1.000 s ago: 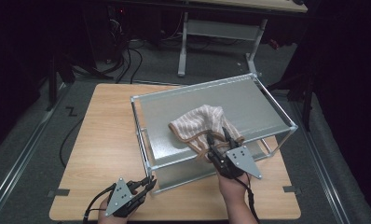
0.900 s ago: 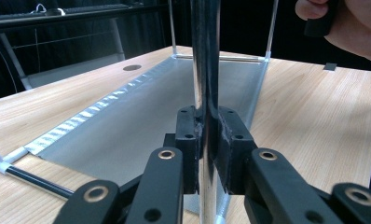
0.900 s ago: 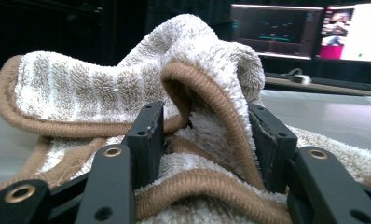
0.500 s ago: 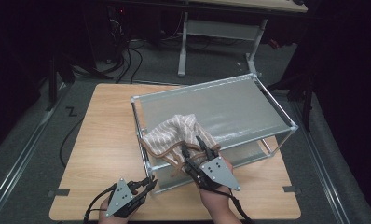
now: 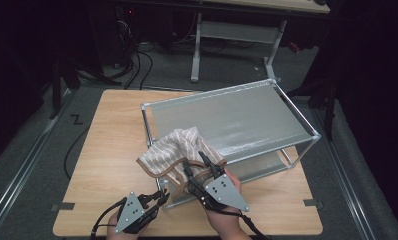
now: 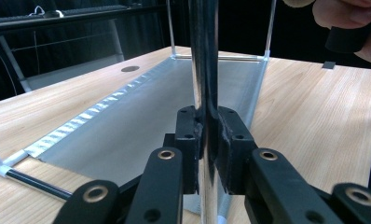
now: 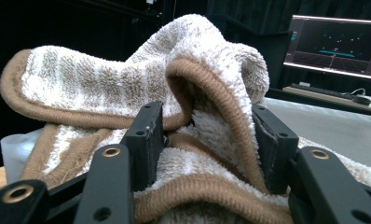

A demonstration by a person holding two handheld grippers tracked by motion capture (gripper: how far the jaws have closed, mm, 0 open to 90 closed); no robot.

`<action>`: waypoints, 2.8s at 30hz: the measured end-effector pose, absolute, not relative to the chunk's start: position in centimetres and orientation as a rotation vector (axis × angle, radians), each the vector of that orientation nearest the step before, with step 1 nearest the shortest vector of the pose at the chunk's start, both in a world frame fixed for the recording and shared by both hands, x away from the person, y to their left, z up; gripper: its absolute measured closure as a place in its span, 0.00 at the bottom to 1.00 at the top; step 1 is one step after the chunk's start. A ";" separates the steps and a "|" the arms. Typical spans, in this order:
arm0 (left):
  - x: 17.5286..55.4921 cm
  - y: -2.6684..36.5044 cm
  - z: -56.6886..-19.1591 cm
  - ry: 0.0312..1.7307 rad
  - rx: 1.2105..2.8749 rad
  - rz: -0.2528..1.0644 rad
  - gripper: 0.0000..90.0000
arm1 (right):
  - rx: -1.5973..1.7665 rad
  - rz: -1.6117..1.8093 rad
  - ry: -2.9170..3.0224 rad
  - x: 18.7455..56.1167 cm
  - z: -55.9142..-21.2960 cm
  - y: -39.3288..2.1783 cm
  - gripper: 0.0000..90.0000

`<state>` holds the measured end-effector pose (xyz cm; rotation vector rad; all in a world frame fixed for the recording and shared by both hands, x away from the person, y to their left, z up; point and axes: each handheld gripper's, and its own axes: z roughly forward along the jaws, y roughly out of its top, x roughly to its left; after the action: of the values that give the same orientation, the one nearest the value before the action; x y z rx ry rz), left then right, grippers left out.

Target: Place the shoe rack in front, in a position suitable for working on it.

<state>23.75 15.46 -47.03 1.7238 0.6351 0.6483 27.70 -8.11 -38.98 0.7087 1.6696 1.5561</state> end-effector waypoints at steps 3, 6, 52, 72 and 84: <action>23.8 15.5 -47.0 0.629 1.731 0.652 0.88 | 0.712 1.550 1.666 27.8 -39.0 -8.2 0.54; 23.8 15.5 -47.0 0.625 1.734 0.655 0.88 | 0.711 1.537 1.665 28.0 -38.9 -8.4 0.54; 25.4 18.1 -46.9 0.725 1.699 0.681 0.89 | 1.022 1.273 1.364 33.9 -39.1 -21.6 0.53; 26.2 20.0 -46.9 0.807 1.667 0.708 0.90 | 1.100 1.173 1.252 34.4 -39.1 -26.0 0.53; 26.6 20.9 -46.9 0.850 1.646 0.725 0.90 | 1.102 1.160 1.253 34.3 -39.1 -26.1 0.53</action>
<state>26.60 20.90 -46.94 1.6457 0.8500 0.7253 34.26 -26.07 -39.05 1.1021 1.2529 1.1604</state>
